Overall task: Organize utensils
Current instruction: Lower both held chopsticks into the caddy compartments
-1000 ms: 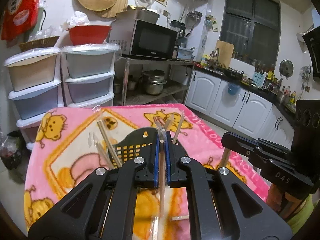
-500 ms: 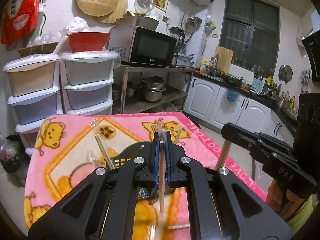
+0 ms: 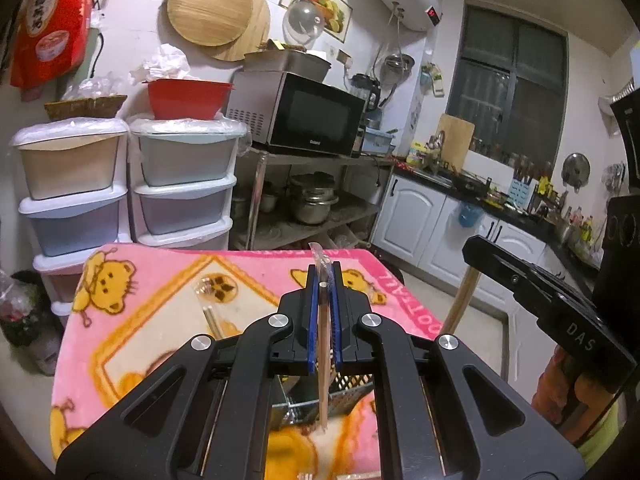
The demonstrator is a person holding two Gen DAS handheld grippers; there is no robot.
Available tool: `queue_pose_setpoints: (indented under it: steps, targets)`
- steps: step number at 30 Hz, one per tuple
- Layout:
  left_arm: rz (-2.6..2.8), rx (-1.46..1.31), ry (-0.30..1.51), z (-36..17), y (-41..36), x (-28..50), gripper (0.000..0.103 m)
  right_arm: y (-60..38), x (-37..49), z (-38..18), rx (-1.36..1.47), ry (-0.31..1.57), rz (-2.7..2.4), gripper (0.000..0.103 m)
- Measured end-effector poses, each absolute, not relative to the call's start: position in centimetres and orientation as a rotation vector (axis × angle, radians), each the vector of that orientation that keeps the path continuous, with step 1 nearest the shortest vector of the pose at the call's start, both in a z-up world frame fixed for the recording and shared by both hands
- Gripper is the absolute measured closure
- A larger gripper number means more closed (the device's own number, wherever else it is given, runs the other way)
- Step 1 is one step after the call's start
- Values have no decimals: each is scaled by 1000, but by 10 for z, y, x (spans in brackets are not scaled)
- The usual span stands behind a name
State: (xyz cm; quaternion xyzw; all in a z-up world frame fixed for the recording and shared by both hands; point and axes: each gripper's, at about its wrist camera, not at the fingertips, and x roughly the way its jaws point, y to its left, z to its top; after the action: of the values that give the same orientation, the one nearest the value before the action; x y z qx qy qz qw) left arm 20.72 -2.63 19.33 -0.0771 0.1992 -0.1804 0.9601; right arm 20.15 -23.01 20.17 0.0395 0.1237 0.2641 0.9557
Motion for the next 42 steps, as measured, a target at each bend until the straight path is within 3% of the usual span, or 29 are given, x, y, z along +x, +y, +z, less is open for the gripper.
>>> queue_pose_setpoints:
  steps: [14,42]
  targets:
    - [-312,-211,383,199,-16,236,100,-234,232,213,93,219,495,98]
    - [-287,-162,415,142,-39,253,100,-244,263,163,106,192,369,97]
